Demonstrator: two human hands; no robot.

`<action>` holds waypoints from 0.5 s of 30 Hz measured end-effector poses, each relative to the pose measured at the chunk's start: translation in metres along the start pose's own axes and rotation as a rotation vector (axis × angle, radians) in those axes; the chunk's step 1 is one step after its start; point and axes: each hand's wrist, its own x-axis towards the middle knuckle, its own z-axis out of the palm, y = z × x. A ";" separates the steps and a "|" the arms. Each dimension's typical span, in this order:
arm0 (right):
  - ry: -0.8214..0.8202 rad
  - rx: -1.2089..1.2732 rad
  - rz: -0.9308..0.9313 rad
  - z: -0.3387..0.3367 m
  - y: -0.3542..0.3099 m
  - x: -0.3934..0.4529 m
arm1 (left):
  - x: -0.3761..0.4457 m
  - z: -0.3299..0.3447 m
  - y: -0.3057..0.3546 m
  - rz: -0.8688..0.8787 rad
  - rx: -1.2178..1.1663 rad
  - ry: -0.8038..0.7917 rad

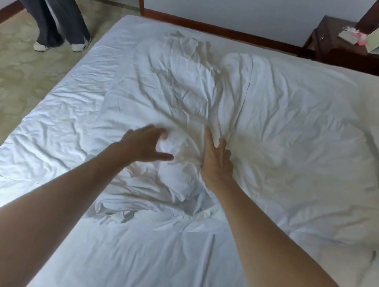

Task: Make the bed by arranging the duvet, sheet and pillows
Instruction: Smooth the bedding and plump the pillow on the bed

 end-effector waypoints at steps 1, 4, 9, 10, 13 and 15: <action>-0.034 0.005 -0.043 0.002 0.001 -0.002 | 0.004 0.005 -0.004 -0.003 0.011 0.037; -0.100 -0.065 -0.104 0.008 0.008 -0.004 | 0.007 0.036 -0.003 0.006 0.066 -0.124; -0.146 -0.188 -0.095 0.019 0.017 -0.005 | 0.003 0.082 0.010 0.094 0.054 -0.105; -0.187 -0.198 -0.089 0.022 0.020 -0.008 | 0.001 0.092 0.015 0.104 0.018 -0.125; -0.310 -0.270 -0.098 0.029 0.030 -0.016 | -0.013 0.125 0.031 0.147 0.062 -0.214; -0.419 -0.364 -0.105 0.032 0.036 -0.020 | -0.019 0.137 0.043 0.186 0.071 -0.333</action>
